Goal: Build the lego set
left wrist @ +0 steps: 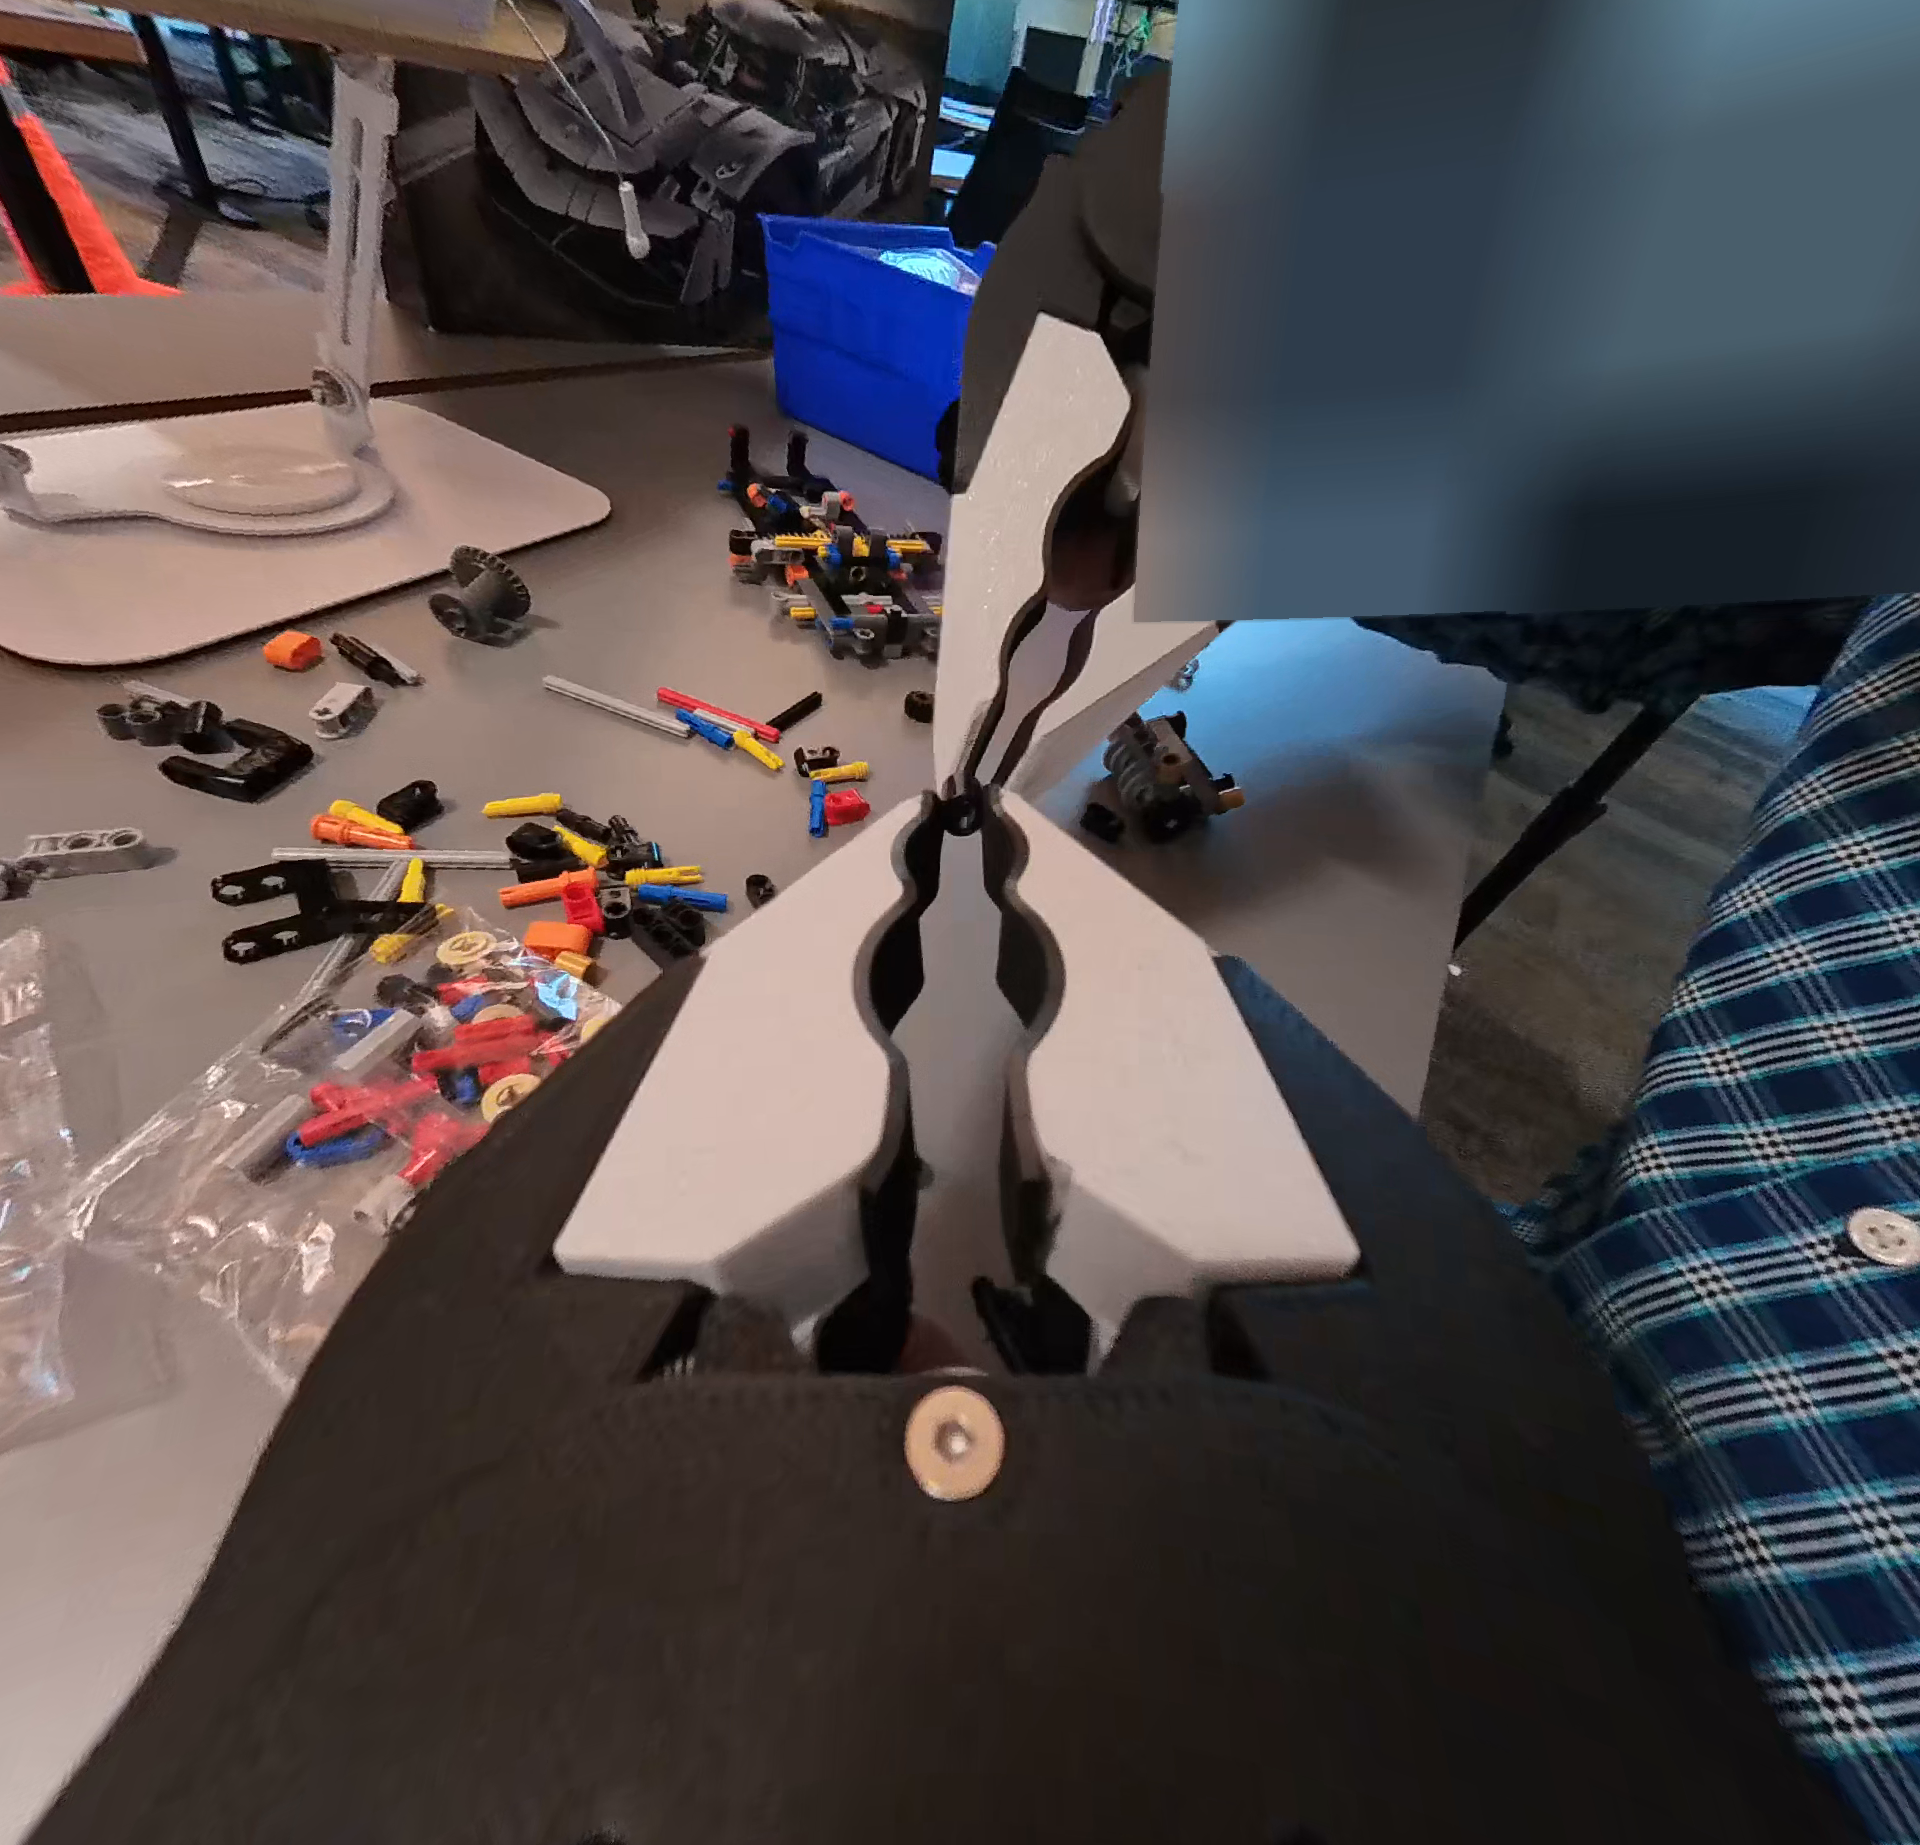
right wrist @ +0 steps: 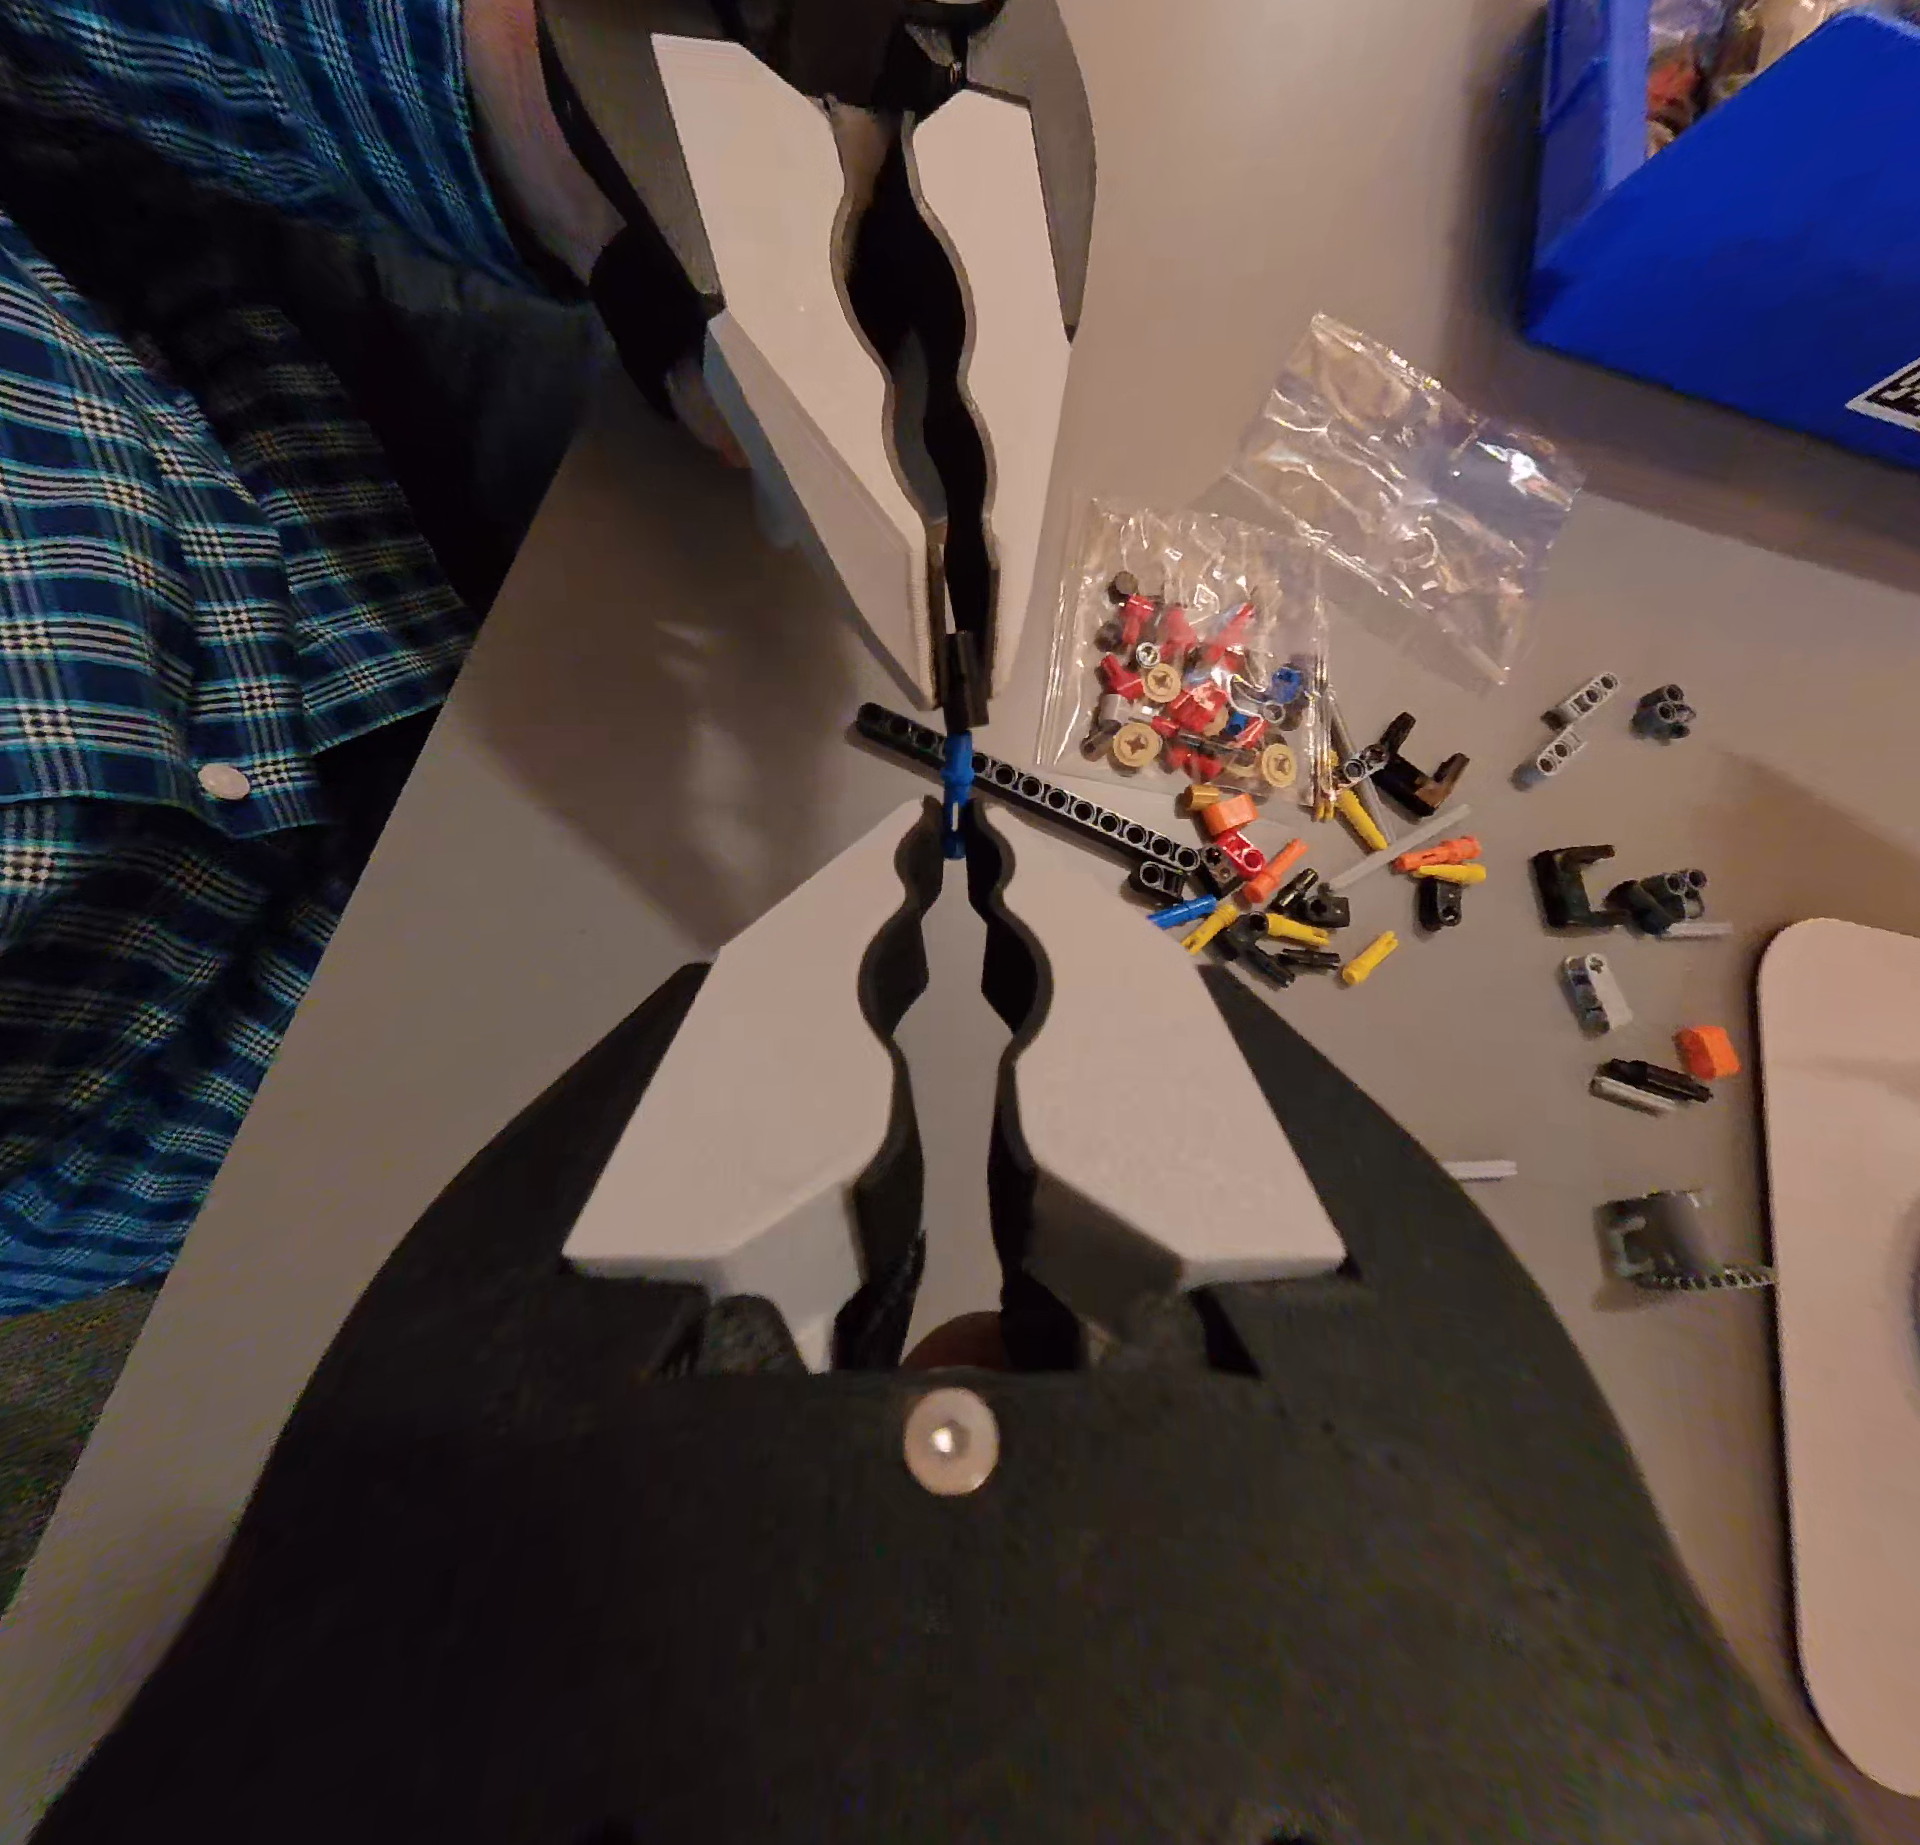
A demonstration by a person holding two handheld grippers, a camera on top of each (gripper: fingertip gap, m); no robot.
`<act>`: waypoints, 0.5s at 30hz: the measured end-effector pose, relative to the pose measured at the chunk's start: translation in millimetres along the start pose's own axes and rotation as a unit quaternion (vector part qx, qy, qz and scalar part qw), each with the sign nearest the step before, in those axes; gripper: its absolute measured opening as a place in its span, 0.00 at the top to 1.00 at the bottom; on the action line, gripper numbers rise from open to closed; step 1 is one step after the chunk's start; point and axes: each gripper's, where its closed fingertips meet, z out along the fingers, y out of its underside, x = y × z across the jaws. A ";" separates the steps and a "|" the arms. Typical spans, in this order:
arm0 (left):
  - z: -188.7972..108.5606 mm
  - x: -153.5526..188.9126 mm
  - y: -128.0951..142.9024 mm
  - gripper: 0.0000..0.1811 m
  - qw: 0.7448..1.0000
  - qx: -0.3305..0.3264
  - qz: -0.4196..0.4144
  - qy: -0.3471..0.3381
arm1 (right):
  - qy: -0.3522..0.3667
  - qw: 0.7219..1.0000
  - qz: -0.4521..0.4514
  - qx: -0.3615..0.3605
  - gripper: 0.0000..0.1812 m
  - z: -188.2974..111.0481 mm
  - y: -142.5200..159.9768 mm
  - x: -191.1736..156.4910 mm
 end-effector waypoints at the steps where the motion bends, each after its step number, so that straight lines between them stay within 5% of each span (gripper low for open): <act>1: 0.2 -0.3 -0.4 0.97 1.000 0.001 0.000 0.000 | 0.001 1.000 0.001 0.001 0.99 0.1 0.0 0.6; 15: 2.2 -2.4 1.5 0.97 1.000 -0.006 -0.020 0.007 | 0.018 1.000 -0.010 0.003 1.00 1.2 0.5 3.4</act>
